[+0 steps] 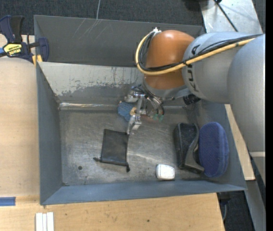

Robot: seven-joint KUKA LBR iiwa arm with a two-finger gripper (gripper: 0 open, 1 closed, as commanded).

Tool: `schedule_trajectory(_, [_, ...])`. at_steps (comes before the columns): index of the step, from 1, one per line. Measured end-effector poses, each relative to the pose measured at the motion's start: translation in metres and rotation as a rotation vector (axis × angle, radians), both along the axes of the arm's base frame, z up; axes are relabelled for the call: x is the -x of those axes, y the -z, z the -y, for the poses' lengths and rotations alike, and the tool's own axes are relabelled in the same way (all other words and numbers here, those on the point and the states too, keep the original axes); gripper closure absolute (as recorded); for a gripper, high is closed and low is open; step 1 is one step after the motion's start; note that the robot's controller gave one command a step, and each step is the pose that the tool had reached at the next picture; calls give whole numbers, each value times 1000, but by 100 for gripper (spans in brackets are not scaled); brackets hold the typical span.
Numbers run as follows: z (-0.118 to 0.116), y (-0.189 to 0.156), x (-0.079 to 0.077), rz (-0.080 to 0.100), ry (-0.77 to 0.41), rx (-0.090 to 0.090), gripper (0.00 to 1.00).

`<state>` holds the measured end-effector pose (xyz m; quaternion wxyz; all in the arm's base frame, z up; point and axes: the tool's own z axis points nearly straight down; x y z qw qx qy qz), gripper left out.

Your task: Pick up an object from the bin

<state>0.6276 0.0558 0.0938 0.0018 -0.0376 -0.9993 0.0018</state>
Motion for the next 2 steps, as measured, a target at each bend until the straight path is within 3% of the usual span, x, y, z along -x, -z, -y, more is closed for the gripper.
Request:
schedule_trajectory(1, [-5,-5,-2,8,-5,-4,100])
schedule_trajectory(2, [10,-159,15,16,9,-4,100])
